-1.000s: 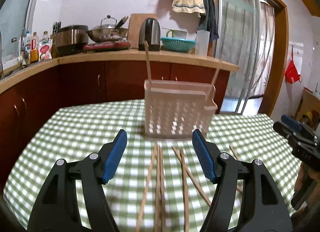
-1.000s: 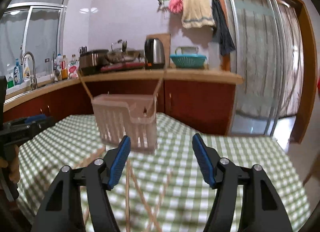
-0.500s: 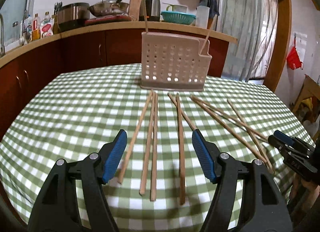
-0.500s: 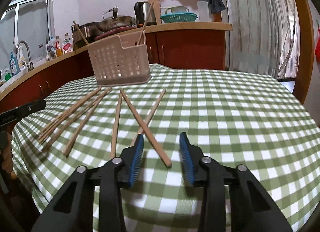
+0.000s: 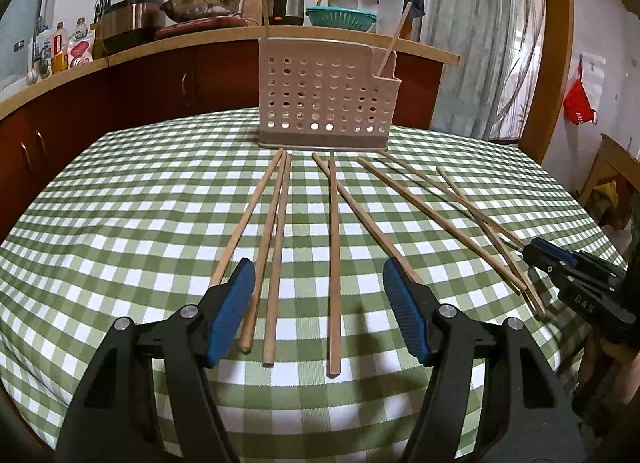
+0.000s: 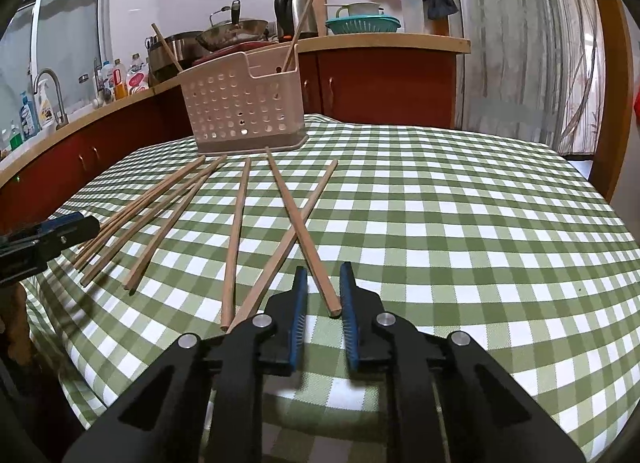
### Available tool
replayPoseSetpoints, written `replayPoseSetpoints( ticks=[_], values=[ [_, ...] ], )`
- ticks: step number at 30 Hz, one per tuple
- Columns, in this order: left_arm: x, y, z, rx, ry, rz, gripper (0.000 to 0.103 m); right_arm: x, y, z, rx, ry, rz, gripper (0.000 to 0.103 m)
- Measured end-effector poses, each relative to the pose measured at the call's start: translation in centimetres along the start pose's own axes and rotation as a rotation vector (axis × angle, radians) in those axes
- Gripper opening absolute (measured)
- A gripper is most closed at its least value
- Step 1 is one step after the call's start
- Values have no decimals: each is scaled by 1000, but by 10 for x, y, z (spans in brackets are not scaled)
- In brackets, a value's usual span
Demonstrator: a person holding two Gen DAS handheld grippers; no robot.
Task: Organize utensils
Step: 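Return both tools to the chopsticks and close each on one chopstick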
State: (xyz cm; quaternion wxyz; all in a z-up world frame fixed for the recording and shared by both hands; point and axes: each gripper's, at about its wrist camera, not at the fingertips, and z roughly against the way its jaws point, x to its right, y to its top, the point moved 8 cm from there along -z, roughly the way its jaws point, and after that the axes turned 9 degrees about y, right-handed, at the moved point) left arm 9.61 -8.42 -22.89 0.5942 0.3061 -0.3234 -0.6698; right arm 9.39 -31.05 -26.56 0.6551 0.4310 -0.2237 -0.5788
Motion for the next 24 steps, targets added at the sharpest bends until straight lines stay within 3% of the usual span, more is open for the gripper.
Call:
replayPoseSetpoints(
  ticks=[10,16,24],
  values=[
    [5,-16,-6,-35,-9,-11,51,-7,-1,0,2,-3,14,10],
    [11,-28,-9,-63,-17,-27,39,-7,-1,1,9,-6,9,8],
    [9,-31,-9,-64,-23,-21,7,-9,0,2,13,-5,12,7]
  ],
)
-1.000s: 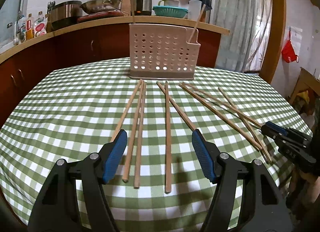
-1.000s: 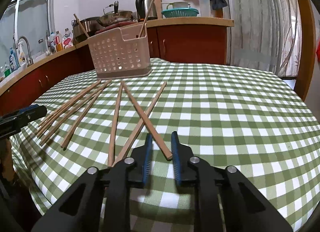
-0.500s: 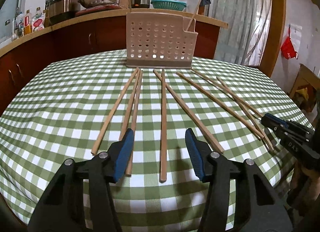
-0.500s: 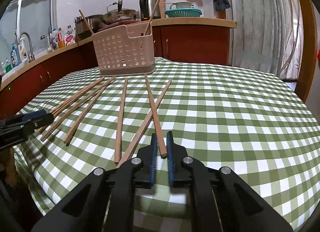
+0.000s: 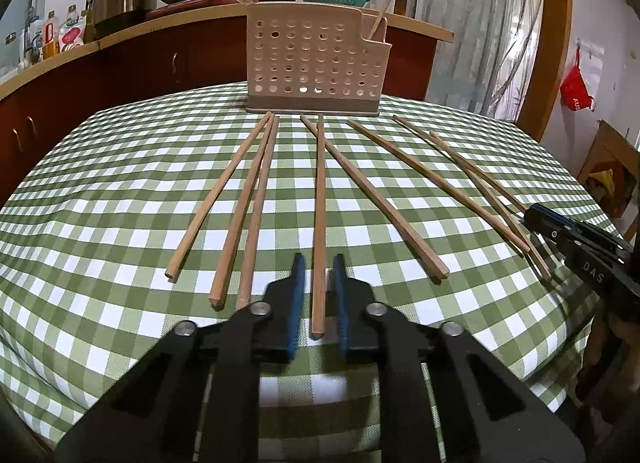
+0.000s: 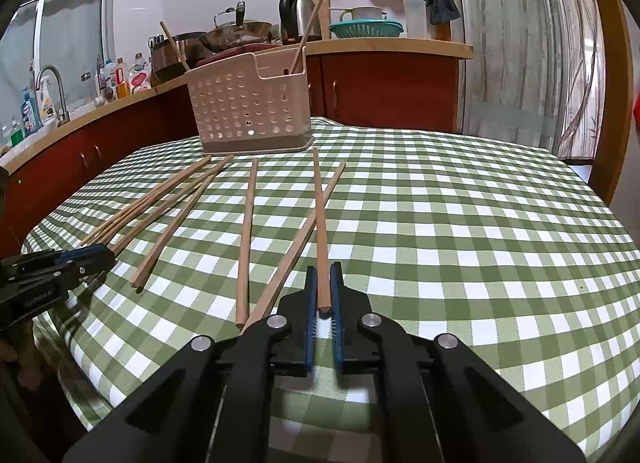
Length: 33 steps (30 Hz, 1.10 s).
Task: Organize utensils
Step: 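Return both tools to the chopsticks and close each on one chopstick, then lift the chopsticks upright with both tools and move them over the caddy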
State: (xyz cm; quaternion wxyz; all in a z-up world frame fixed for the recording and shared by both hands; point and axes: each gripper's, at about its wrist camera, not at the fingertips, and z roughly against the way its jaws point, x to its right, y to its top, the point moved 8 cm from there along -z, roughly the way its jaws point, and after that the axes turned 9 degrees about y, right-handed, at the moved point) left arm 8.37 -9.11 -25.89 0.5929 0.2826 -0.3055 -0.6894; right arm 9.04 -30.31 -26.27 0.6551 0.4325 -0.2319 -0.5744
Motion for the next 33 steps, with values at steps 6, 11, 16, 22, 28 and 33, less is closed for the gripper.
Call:
replayPoseSetpoints(
  ticks=[6,11,16,22,28,33],
  values=[
    [1,0,2,0,-5,-5,7,-1,3,3,9,-5,0,7],
    [0,7,11,26,0,-8,7,-5,10,11,32,-8,0,7],
    [-1,18,23,73,10,-21,7,-9,20,23,59,-11,-1,7],
    [-1,39,44,157,27,-47,7,-17,39,39,99,-15,12,7],
    [-6,59,61,217,31,-38,7,-27,57,53,135,-8,25,7],
    [-18,73,70,241,36,-4,7,-37,69,62,160,2,42,7]
  ],
)
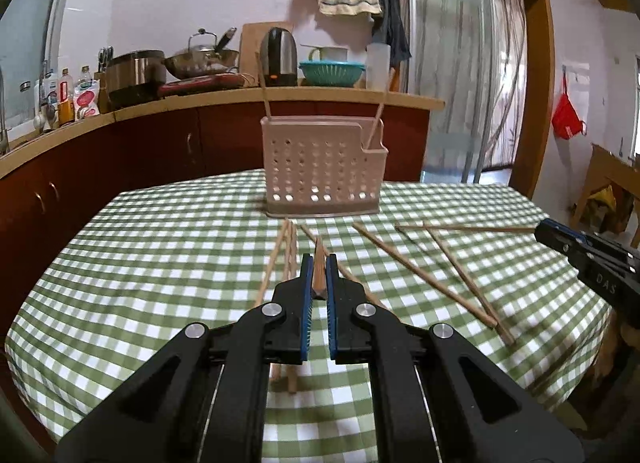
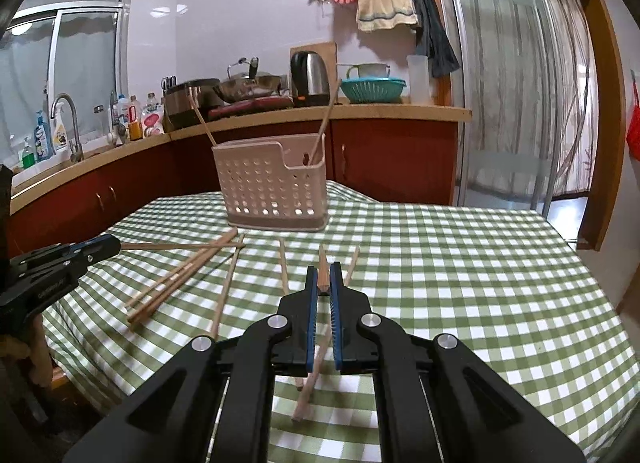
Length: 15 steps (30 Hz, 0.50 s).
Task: Organize utensils
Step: 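Lift the chopsticks upright with both tools and move them over the caddy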
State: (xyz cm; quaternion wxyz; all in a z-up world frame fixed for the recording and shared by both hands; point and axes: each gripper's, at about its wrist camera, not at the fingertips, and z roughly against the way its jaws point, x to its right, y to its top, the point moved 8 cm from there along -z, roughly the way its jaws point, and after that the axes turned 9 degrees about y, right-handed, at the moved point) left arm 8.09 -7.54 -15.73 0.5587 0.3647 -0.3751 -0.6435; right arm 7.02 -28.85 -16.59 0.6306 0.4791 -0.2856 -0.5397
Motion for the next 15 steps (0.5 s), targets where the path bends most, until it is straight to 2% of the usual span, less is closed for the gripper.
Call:
replayPoseSetpoints(
  ticks=[5,15],
  values=[
    [-12,17,6,17,4,42,7,-7,13,6,16,0,12,7],
    [-19,44,12,53,3,39,7,-18,38,14,34,8,37,7]
  ],
)
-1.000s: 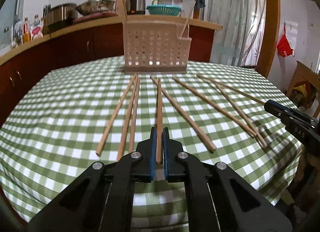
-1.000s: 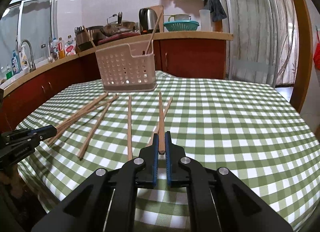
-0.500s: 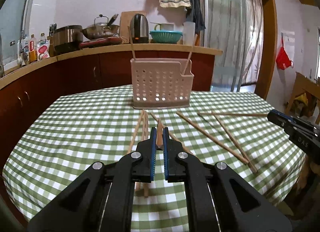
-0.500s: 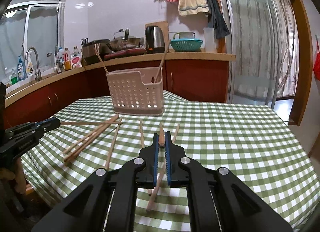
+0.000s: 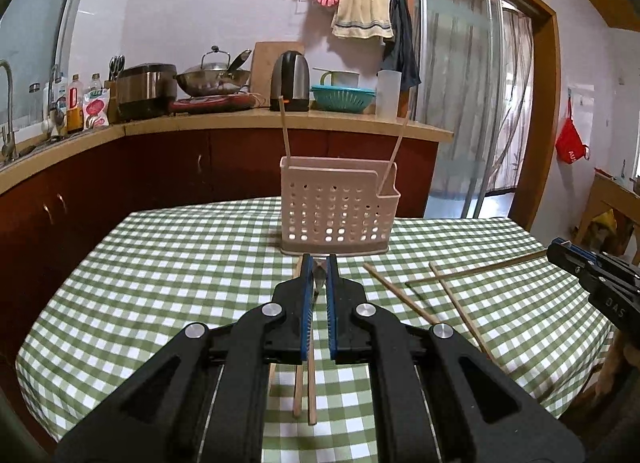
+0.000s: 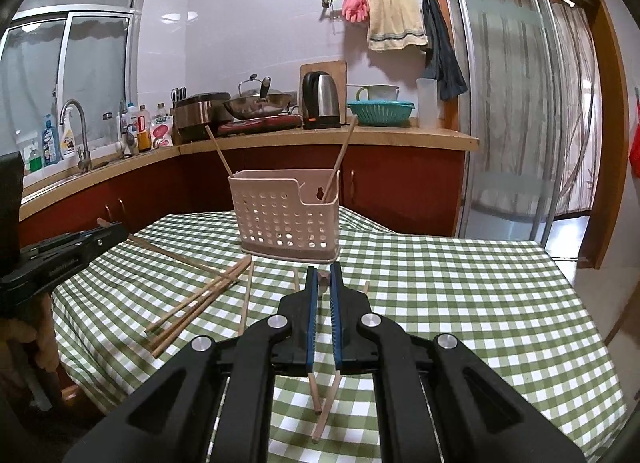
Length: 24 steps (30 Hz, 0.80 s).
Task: Organize utensils
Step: 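Lift the chopsticks upright with both tools and move them over the caddy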
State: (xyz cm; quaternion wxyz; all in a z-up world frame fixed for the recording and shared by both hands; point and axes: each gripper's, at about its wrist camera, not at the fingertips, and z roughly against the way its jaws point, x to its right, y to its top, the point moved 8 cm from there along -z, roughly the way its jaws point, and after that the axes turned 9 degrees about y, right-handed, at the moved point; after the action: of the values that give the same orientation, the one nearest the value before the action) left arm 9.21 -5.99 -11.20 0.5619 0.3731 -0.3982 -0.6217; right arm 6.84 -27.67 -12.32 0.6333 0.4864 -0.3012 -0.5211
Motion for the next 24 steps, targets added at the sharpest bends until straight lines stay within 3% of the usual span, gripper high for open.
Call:
replayPoseSetpoints(
  ticks=[11,24],
  values=[
    [-3,27,-11,-1,-24,-11,7,-3,20,-20,-73,8,38,7],
    [-7,50,-22,27,-37,-17,7,-5,54,-34,-52,21,71,7]
  ],
)
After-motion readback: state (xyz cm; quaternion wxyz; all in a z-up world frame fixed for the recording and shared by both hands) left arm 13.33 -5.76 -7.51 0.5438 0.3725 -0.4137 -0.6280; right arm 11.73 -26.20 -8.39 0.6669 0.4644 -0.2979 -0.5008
